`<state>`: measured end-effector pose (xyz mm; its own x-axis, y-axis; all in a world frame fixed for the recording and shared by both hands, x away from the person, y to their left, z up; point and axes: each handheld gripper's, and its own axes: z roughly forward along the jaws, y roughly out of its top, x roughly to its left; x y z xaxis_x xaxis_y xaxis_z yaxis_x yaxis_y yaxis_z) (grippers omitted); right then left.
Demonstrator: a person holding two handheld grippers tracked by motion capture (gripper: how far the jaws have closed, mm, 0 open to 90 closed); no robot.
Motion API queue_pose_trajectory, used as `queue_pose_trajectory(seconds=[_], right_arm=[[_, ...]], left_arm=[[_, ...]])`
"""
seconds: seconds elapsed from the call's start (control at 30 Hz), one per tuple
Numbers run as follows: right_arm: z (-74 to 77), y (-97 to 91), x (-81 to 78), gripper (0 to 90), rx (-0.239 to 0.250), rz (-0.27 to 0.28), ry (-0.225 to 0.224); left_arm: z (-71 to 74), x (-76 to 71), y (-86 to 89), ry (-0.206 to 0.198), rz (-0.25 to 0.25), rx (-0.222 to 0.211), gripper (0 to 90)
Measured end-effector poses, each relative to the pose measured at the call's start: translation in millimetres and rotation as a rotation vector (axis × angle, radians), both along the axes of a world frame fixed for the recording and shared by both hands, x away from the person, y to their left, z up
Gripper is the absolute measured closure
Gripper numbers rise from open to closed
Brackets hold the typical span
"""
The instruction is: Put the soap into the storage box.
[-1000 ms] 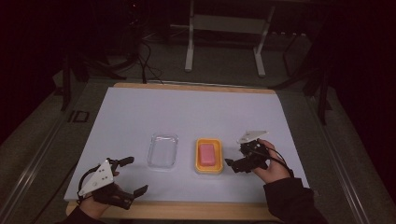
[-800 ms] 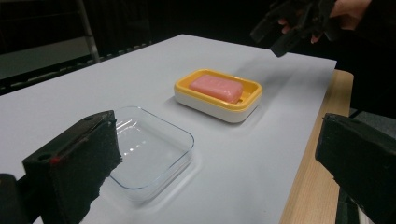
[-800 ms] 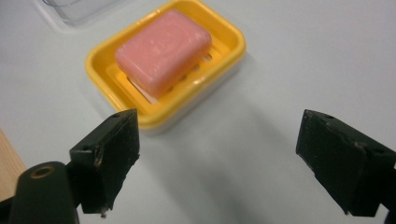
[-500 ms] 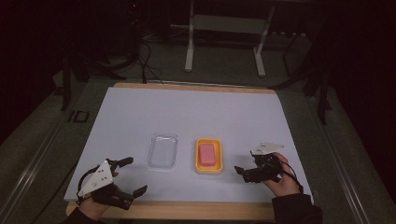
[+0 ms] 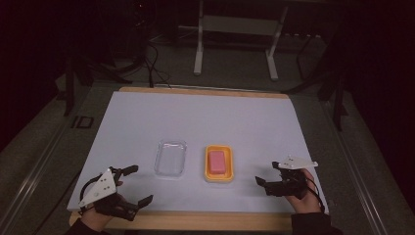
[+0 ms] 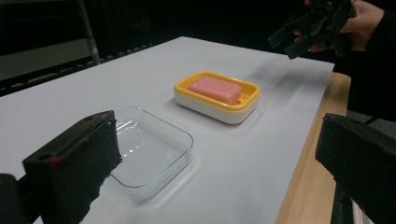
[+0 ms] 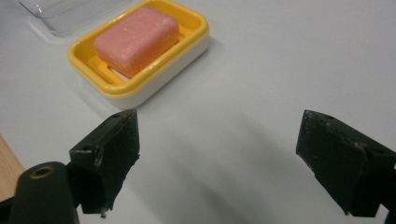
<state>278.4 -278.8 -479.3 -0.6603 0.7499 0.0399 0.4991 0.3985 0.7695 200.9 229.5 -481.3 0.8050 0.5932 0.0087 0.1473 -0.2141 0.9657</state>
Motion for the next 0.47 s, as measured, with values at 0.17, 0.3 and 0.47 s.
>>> queue_pose_trajectory(seconds=[0.17, 0.3, 0.47], right_arm=[[-2.4, -11.1, 1.3, 13.1, 0.02, -0.03, 0.001], [-4.8, -15.0, 3.3, 13.2, 0.032, -0.038, -0.002], [-4.9, -12.2, 4.4, 13.5, 0.023, -0.024, 0.007]], left_arm=[[0.5, -0.1, 2.3, 0.0, 0.001, -0.005, 0.2], [0.3, -0.2, 2.4, 0.002, -0.005, 0.002, 0.2], [-0.1, -0.1, 2.5, 0.005, -0.009, 0.003, 0.2]])
